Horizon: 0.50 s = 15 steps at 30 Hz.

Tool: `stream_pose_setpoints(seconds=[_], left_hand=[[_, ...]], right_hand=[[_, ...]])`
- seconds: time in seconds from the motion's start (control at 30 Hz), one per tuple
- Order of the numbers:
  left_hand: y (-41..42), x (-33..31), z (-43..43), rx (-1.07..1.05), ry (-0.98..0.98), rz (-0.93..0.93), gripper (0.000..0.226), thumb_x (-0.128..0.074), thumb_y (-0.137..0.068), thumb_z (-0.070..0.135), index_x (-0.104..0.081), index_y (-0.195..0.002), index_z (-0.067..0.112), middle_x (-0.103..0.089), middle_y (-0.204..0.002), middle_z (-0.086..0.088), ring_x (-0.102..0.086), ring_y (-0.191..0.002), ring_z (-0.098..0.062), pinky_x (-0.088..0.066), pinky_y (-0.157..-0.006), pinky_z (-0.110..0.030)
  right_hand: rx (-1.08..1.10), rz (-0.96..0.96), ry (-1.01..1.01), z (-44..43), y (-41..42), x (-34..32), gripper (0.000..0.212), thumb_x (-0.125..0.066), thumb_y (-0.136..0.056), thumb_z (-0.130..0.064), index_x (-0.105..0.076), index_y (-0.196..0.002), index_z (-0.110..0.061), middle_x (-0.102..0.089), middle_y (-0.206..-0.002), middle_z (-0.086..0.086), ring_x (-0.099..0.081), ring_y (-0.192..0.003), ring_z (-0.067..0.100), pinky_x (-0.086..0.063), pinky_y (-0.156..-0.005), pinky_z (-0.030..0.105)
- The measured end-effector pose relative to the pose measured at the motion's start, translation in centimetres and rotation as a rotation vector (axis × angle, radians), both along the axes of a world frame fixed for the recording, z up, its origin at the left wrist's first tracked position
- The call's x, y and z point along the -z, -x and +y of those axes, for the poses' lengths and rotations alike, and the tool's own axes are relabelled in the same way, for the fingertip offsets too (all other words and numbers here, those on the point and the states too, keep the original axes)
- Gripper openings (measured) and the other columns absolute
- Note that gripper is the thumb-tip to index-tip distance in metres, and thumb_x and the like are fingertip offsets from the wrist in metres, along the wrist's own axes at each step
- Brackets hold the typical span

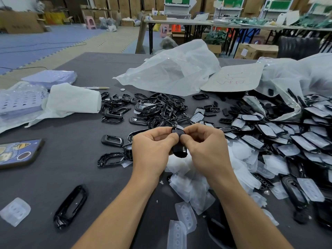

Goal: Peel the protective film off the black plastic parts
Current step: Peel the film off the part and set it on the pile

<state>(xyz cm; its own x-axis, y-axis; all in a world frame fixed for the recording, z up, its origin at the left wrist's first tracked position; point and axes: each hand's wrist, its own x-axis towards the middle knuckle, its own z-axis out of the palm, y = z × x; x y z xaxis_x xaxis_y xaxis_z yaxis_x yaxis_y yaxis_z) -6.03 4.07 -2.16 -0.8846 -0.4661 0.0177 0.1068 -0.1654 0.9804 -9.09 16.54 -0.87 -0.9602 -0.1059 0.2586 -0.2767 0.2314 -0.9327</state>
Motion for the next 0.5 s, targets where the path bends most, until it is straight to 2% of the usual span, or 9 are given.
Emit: stream_pose_setpoints(seconds=[0.13, 0.23, 0.3, 0.4, 0.43, 0.5], left_hand=[[0.04, -0.31, -0.07, 0.004, 0.080, 0.002, 0.016, -0.080, -0.073, 0.013, -0.081, -0.073, 0.029, -0.077, -0.067, -0.006, -0.075, -0.056, -0.021, -0.062, -0.056, -0.032], [0.23, -0.17, -0.11, -0.028, 0.024, -0.021, 0.021, -0.081, -0.075, 0.007, -0.082, -0.073, 0.028, -0.077, -0.068, -0.007, -0.073, -0.056, -0.017, -0.060, -0.056, -0.028], [0.27, -0.15, 0.05, -0.051, -0.008, -0.027, 0.025, -0.081, -0.078, 0.004, -0.083, -0.072, 0.028, -0.077, -0.068, -0.006, -0.072, -0.056, -0.016, -0.060, -0.055, -0.028], [0.50, 0.02, -0.02, -0.087, -0.053, -0.055, 0.020, -0.080, -0.079, 0.006, -0.082, -0.074, 0.025, -0.076, -0.067, -0.006, -0.066, -0.060, -0.022, -0.061, -0.062, -0.039], [0.49, 0.01, -0.07, -0.086, -0.052, -0.059, 0.019, -0.080, -0.079, 0.005, -0.082, -0.075, 0.023, -0.076, -0.068, -0.006, -0.066, -0.061, -0.023, -0.060, -0.063, -0.039], [0.42, 0.03, -0.29, -0.078, 0.046, -0.044, 0.020, -0.078, -0.079, 0.004, -0.082, -0.079, 0.024, -0.078, -0.072, -0.003, -0.070, -0.063, -0.018, -0.060, -0.061, -0.029]], right_hand=[[-0.018, 0.029, -0.006, -0.04, -0.05, 0.12, 0.022, -0.076, -0.084, -0.003, -0.074, -0.074, -0.022, -0.075, -0.069, -0.004, -0.073, -0.066, 0.015, -0.058, -0.060, 0.026], [-0.035, 0.013, 0.013, -0.09, 0.04, 0.12, 0.021, -0.074, -0.084, 0.001, -0.075, -0.077, -0.019, -0.074, -0.069, -0.002, -0.072, -0.065, 0.017, -0.059, -0.059, 0.027], [-0.051, -0.039, 0.039, -0.15, 0.14, 0.22, 0.018, -0.073, -0.086, -0.001, -0.076, -0.080, -0.018, -0.075, -0.071, 0.000, -0.074, -0.068, 0.021, -0.063, -0.064, 0.037], [-0.038, -0.058, -0.020, -0.24, 0.23, 0.46, 0.013, -0.071, -0.088, -0.010, -0.076, -0.083, -0.021, -0.076, -0.072, -0.001, -0.074, -0.071, 0.020, -0.062, -0.073, 0.043], [-0.034, -0.053, -0.034, -0.27, 0.18, 0.46, 0.014, -0.070, -0.088, -0.010, -0.076, -0.084, -0.022, -0.075, -0.071, -0.002, -0.074, -0.070, 0.019, -0.062, -0.074, 0.043], [-0.034, -0.027, -0.059, -0.23, 0.10, 0.40, 0.016, -0.069, -0.089, -0.007, -0.076, -0.084, -0.021, -0.075, -0.070, -0.002, -0.074, -0.070, 0.020, -0.062, -0.075, 0.045]])
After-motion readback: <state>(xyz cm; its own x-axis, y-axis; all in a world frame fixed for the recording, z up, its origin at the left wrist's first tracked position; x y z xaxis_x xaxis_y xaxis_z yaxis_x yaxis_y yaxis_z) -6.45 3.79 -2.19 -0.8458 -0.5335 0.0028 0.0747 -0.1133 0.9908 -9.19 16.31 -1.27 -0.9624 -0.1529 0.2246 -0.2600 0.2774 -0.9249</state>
